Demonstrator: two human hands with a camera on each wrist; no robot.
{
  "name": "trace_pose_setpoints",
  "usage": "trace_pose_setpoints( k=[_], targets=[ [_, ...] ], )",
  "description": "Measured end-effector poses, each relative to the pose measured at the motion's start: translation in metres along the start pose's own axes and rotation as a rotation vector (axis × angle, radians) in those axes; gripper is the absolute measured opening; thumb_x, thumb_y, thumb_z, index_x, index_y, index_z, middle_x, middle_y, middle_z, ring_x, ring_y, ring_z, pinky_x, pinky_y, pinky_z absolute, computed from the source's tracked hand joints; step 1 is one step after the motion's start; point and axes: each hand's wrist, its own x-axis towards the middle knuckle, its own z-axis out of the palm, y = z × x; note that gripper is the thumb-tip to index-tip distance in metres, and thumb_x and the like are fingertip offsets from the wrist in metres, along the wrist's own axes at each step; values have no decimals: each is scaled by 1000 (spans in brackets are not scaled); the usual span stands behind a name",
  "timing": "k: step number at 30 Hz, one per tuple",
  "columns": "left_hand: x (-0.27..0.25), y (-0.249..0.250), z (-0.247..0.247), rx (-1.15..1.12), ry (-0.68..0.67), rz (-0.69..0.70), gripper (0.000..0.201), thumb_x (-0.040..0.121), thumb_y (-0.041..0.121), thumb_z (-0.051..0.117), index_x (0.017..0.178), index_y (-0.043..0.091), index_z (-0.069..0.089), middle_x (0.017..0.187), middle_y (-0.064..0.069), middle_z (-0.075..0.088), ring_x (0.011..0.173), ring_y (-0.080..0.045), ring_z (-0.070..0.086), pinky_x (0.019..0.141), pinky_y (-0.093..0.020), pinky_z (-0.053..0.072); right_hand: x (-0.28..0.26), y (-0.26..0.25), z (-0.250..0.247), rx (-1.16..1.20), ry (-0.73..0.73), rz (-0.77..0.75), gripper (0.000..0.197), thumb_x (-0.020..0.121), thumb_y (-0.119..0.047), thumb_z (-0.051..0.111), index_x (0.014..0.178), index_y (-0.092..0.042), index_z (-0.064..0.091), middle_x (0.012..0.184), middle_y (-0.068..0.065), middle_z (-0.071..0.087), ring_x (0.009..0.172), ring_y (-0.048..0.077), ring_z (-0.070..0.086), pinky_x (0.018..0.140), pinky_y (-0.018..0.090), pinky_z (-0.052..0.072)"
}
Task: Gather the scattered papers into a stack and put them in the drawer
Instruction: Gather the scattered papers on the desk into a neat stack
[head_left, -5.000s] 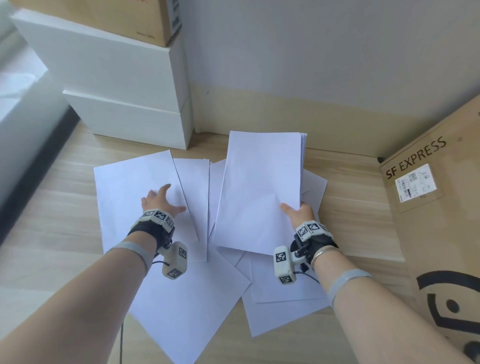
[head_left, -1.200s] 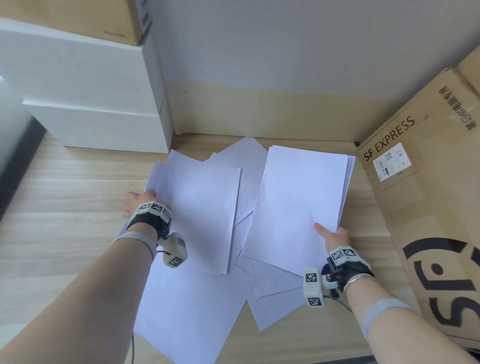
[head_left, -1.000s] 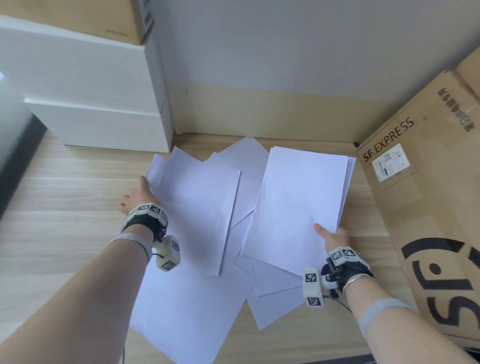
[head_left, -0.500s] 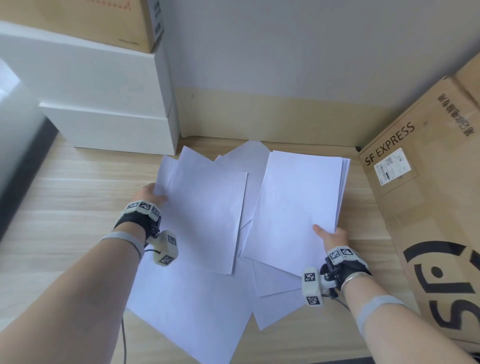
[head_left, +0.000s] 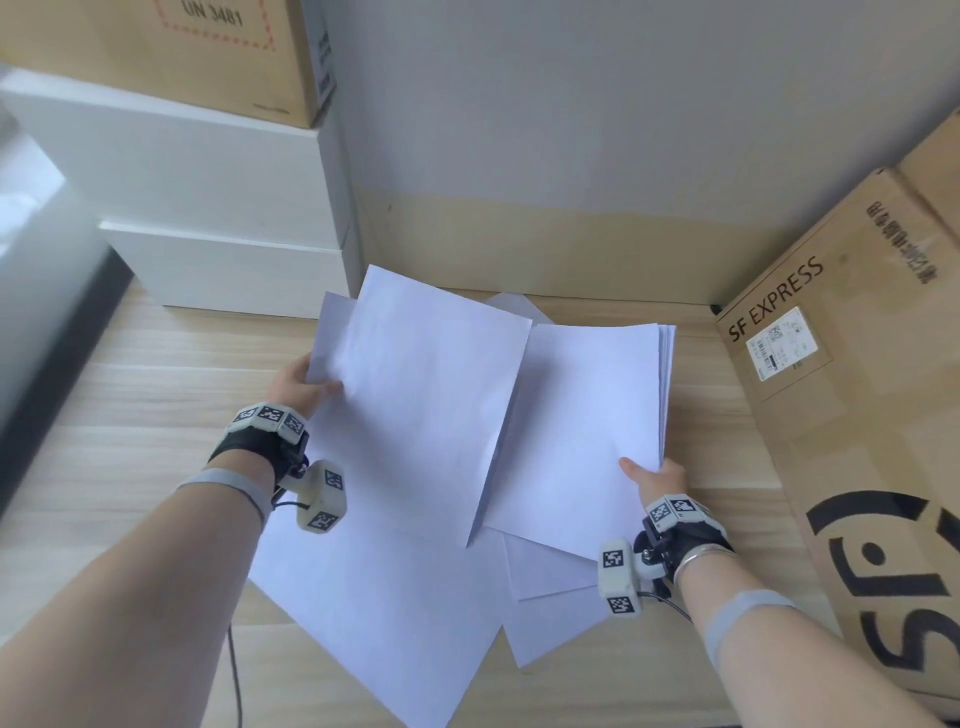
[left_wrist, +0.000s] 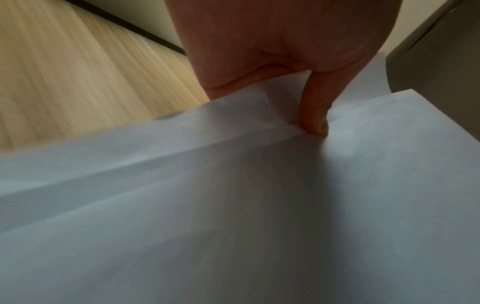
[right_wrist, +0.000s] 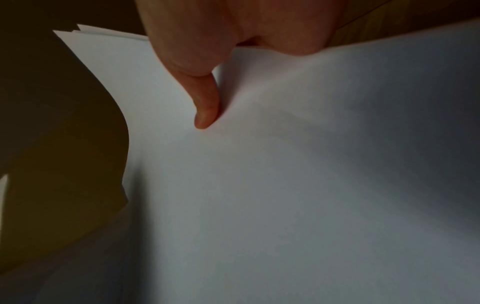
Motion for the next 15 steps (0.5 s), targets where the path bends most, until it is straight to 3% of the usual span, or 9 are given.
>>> trace_pose_setpoints(
  k=[6, 9, 11, 13, 15],
  targets=[
    [1, 0, 0, -106, -69, -19, 39, 88, 2, 53, 125, 15, 55, 100, -7, 65, 94, -24, 57, 87, -36, 45, -6, -7, 6, 1, -43, -2, 44, 84, -11, 66, 120, 10, 52, 123, 23, 59, 113, 36, 58, 97, 39, 43],
    [4, 5, 4, -164, -123, -29, 26, 89, 3, 54, 103, 24, 59, 91, 2, 64, 92, -25, 58, 88, -41, 48, -8, -14, 12, 19, -83, -17, 45, 84, -10, 66, 121, 12, 52, 125, 24, 58, 114, 35, 57, 97, 37, 42],
    [6, 9, 11, -251, -146, -50, 28, 91, 1, 51, 92, 27, 60, 88, 1, 63, 86, -25, 59, 76, -37, 51, -9, -20, 17, 41, -120, -30, 41, 85, -6, 64, 119, 13, 53, 123, 26, 58, 105, 30, 59, 91, 33, 42],
    [4, 15, 20, -301, -163, -60, 27, 92, -2, 48, 92, 22, 60, 86, -1, 62, 78, -21, 59, 64, -31, 47, -13, -26, 20, 72, -154, -53, 37, 86, -3, 62, 117, 15, 54, 122, 28, 58, 96, 22, 54, 84, 28, 39],
    [3, 20, 30, -330, -180, -75, 25, 93, -2, 47, 94, 19, 59, 85, -1, 62, 75, -18, 58, 63, -30, 46, -15, -32, 21, 109, -189, -68, 35, 87, -1, 61, 118, 14, 54, 123, 29, 58, 94, 20, 51, 82, 26, 37]
  ],
)
